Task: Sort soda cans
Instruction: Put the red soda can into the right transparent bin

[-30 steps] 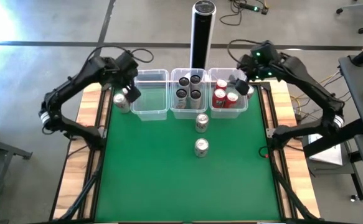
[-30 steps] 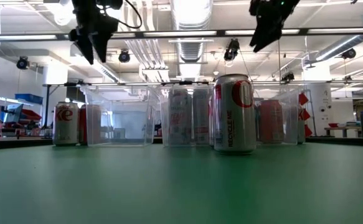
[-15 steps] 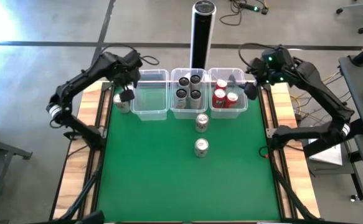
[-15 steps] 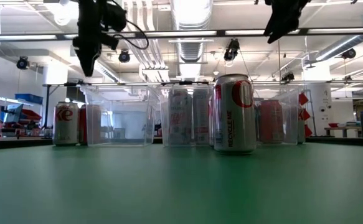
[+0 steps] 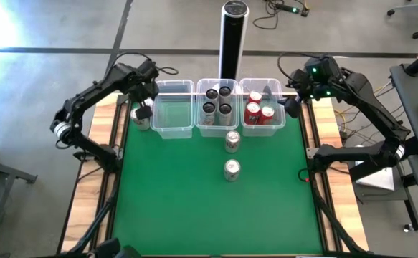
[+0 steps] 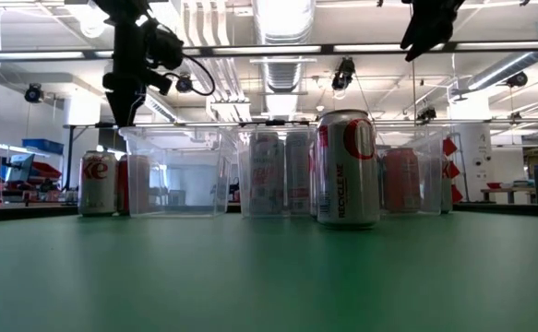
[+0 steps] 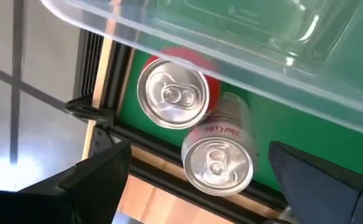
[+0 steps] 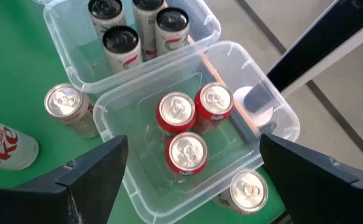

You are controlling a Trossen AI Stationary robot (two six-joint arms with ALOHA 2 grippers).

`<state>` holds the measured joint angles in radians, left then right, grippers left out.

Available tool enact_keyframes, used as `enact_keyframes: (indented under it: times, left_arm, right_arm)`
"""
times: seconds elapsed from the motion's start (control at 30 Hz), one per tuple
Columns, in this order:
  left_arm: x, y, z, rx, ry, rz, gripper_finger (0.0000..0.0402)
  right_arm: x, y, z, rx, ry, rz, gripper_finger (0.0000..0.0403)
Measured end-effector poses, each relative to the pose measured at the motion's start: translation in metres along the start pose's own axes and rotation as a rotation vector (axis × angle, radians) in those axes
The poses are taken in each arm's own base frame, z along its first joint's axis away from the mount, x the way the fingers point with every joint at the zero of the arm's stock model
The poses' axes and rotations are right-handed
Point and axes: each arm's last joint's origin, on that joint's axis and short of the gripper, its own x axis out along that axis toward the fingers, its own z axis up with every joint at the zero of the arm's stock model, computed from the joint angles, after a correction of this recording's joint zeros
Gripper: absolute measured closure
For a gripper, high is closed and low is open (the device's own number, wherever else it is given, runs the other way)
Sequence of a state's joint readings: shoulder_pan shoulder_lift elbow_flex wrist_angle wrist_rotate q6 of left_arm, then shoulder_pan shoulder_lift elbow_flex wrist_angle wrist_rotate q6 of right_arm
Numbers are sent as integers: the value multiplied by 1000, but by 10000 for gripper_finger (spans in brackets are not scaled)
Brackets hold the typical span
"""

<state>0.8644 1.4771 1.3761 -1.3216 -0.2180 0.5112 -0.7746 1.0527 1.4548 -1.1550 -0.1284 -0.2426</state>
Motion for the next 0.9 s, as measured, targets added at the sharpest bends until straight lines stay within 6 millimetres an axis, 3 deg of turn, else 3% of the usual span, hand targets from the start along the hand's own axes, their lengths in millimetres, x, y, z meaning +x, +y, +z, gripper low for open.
enact_keyframes:
  times: [0.37,0.6,0.9]
  left_arm:
    - [33,-4,-18,-29,-41,-1,40]
    - [44,-2,-19,-32,-135,45,40]
    - [57,15,-23,-134,-162,81,40]
  right_arm:
    - [0,1,-5,46,43,11,44]
    - [0,1,-5,81,43,11,44]
    - [0,1,-5,130,44,10,44]
